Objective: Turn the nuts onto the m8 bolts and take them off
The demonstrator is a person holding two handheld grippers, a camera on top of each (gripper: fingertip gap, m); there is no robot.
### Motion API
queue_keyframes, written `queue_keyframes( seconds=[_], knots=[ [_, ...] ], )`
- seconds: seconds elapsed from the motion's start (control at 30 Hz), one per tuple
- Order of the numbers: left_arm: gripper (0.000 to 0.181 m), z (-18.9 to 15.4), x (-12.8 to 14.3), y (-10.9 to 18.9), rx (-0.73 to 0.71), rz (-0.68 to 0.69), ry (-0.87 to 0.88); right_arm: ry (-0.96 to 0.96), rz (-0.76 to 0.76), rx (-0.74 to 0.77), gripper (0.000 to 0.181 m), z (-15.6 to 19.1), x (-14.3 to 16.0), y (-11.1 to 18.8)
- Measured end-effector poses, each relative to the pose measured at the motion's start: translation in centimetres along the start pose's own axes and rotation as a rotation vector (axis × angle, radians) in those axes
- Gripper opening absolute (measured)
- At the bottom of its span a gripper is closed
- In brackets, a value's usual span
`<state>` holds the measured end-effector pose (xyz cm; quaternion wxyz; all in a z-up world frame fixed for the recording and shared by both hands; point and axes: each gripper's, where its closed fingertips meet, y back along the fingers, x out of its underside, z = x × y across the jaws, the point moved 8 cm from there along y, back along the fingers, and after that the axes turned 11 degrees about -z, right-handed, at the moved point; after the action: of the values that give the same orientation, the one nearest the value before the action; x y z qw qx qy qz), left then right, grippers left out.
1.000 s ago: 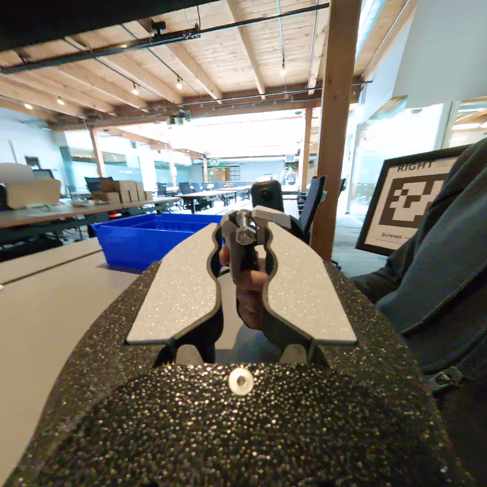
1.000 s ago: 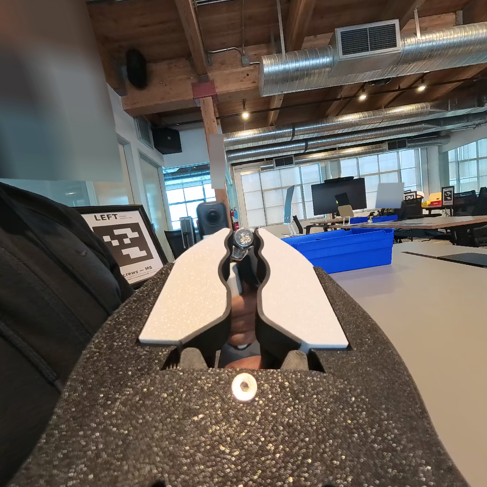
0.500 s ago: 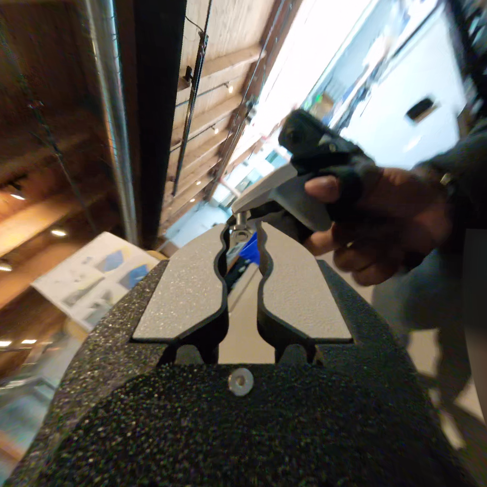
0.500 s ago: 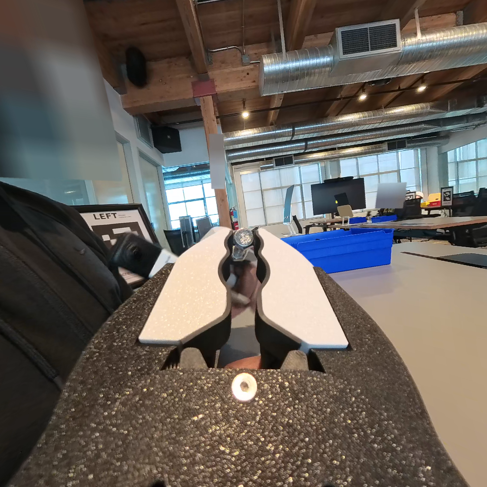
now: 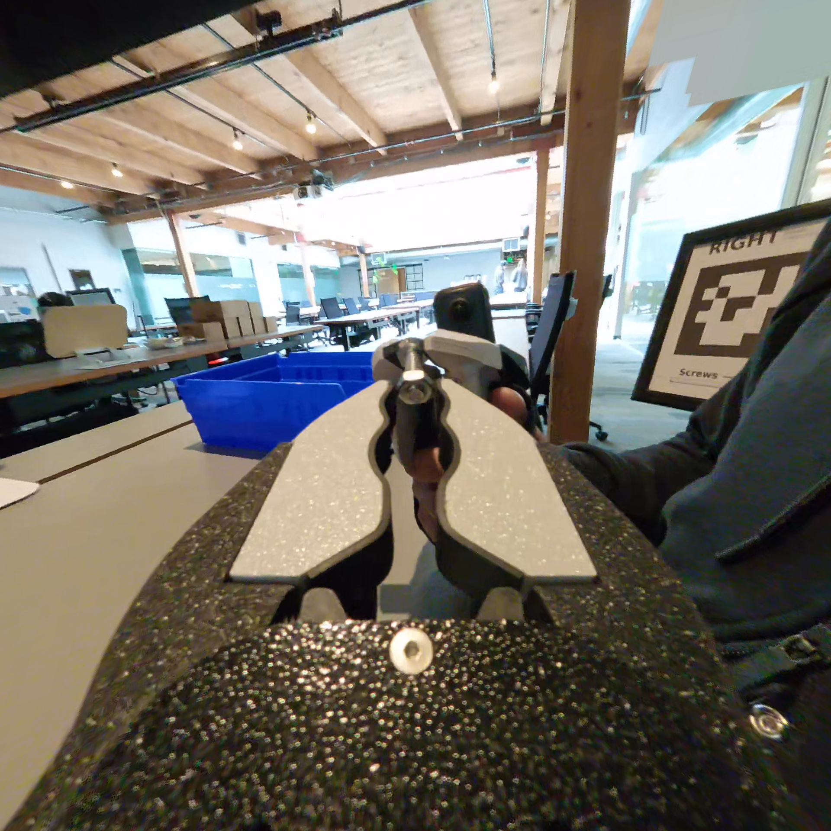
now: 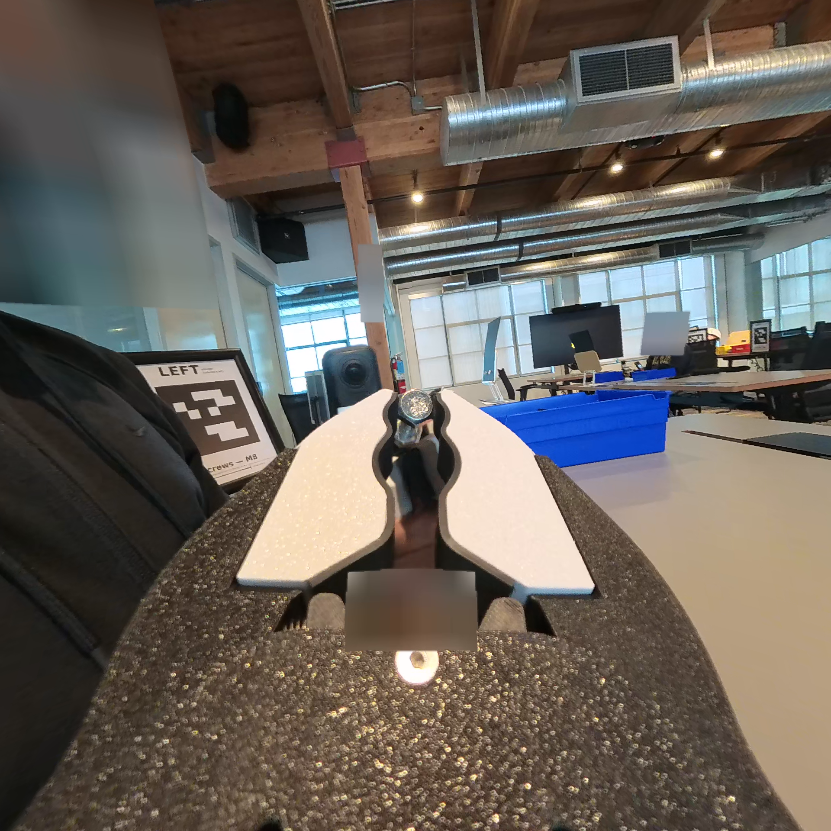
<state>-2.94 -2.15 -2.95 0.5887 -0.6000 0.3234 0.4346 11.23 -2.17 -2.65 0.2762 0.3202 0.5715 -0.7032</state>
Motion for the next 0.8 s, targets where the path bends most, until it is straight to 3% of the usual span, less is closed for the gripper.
queue_keyframes(
  seconds=[0.1,0.23,0.3,0.37,0.63,0.7,0.8],
  knots=[
    [0.015,-0.3,-0.2,0.0,-0.019,0.024,-0.164,0.0,-0.002,-0.003,0.015,0.0,0.0,0.0],
    [0.015,-1.4,-0.1,-0.1,-0.078,0.116,-0.784,0.002,0.006,0.001,0.014,0.0,0.1,0.0],
    [0.016,-1.8,-0.1,-0.1,-0.094,0.142,-0.961,0.002,0.005,0.0,0.015,0.0,0.0,0.0],
    [0.021,-1.8,-0.4,0.0,-0.095,0.089,-0.88,0.0,-0.001,0.001,0.015,0.0,0.0,0.0],
    [0.029,0.3,-1.2,0.5,-0.037,-0.061,-0.085,0.0,0.0,0.002,0.015,0.0,0.0,0.0],
    [0.027,0.4,-1.1,0.5,-0.004,-0.061,0.017,0.003,0.003,0.004,0.015,0.0,0.0,0.0],
    [0.025,0.4,-0.7,0.4,0.001,-0.021,0.027,0.012,0.009,0.006,0.015,0.0,0.1,0.0]
  ],
)
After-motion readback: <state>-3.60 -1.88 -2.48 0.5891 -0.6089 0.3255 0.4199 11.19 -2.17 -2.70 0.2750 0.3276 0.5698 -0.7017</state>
